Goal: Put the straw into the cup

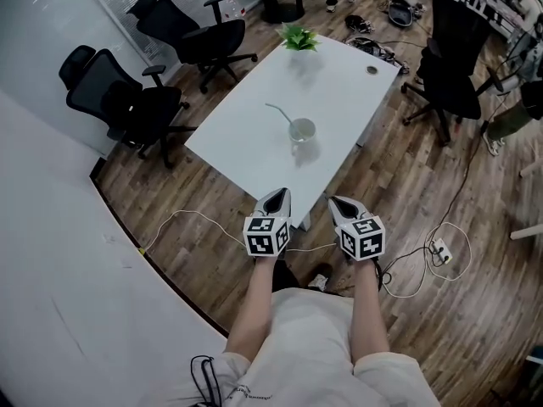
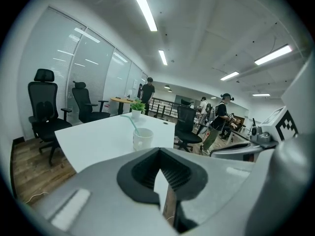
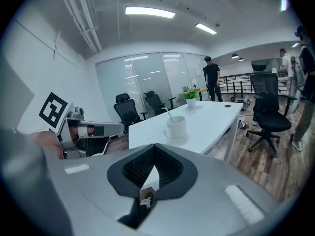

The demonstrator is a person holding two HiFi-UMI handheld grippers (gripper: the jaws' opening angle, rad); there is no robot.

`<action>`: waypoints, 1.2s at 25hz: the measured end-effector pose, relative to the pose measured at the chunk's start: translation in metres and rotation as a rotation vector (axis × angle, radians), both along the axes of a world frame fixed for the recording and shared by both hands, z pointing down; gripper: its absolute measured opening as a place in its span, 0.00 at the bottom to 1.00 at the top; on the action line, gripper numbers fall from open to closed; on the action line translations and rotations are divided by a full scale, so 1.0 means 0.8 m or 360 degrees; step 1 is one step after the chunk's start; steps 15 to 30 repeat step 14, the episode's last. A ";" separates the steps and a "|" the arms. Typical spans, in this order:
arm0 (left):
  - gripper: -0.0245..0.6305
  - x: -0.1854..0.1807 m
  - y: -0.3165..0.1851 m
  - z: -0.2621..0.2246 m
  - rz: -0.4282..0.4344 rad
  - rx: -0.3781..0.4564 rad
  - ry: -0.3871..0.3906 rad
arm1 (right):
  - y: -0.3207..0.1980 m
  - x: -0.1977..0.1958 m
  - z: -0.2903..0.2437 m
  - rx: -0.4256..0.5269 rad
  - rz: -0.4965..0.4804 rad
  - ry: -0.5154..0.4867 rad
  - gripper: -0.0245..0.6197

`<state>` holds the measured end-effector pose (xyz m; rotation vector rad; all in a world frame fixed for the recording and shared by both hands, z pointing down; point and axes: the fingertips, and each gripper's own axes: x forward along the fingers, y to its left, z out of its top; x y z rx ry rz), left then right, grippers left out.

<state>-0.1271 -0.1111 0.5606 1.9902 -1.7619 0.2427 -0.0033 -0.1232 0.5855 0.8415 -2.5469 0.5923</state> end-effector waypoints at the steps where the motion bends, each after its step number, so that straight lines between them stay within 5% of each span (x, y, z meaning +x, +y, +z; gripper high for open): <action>1: 0.04 0.001 0.000 0.003 0.0003 -0.0006 -0.0003 | -0.002 0.002 0.002 -0.0003 0.0006 0.0000 0.08; 30: 0.04 -0.001 0.014 0.001 -0.0003 -0.0014 -0.0027 | -0.004 -0.013 -0.009 0.0017 -0.0004 -0.0045 0.08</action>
